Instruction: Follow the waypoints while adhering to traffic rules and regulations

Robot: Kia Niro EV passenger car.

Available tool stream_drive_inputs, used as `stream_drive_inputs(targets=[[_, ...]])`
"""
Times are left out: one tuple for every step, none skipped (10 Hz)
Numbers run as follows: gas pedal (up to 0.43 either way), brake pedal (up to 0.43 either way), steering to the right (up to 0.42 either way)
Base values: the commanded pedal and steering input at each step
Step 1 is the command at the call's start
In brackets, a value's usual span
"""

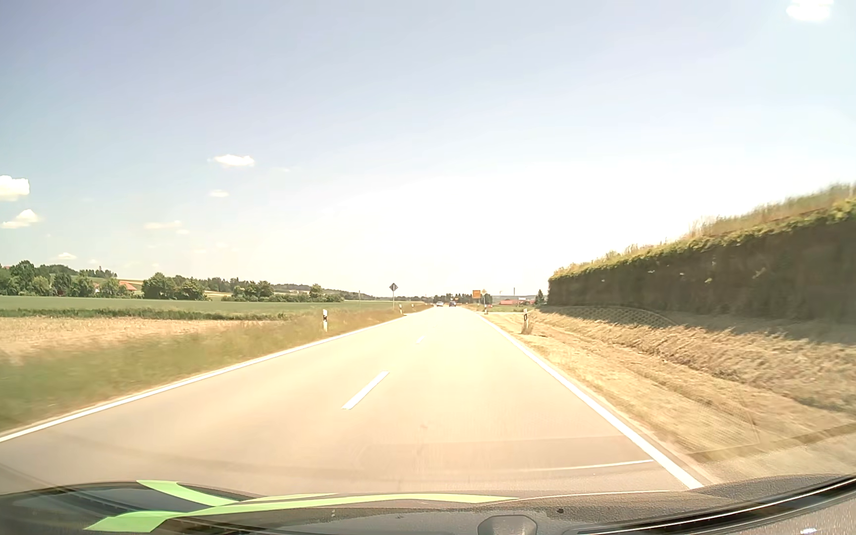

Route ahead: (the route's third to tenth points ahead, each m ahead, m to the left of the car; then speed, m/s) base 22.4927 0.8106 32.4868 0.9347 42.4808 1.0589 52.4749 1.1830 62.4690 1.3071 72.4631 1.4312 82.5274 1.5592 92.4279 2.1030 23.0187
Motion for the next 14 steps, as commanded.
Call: stream_drive_inputs(targets=[[0.268, 0.0, -0.003], [0.28, 0.0, -0.003], [0.28, 0.0, -0.003], [0.28, 0.0, -0.003], [0.28, 0.0, -0.003], [0.26, 0.0, -0.003], [0.24, 0.0, -0.003], [0.24, 0.0, -0.003], [0.24, 0.0, -0.003], [0.24, 0.0, -0.002], [0.24, 0.0, -0.003], [0.24, 0.0, -0.002], [0.248, 0.0, -0.003], [0.248, 0.0, -0.003]])
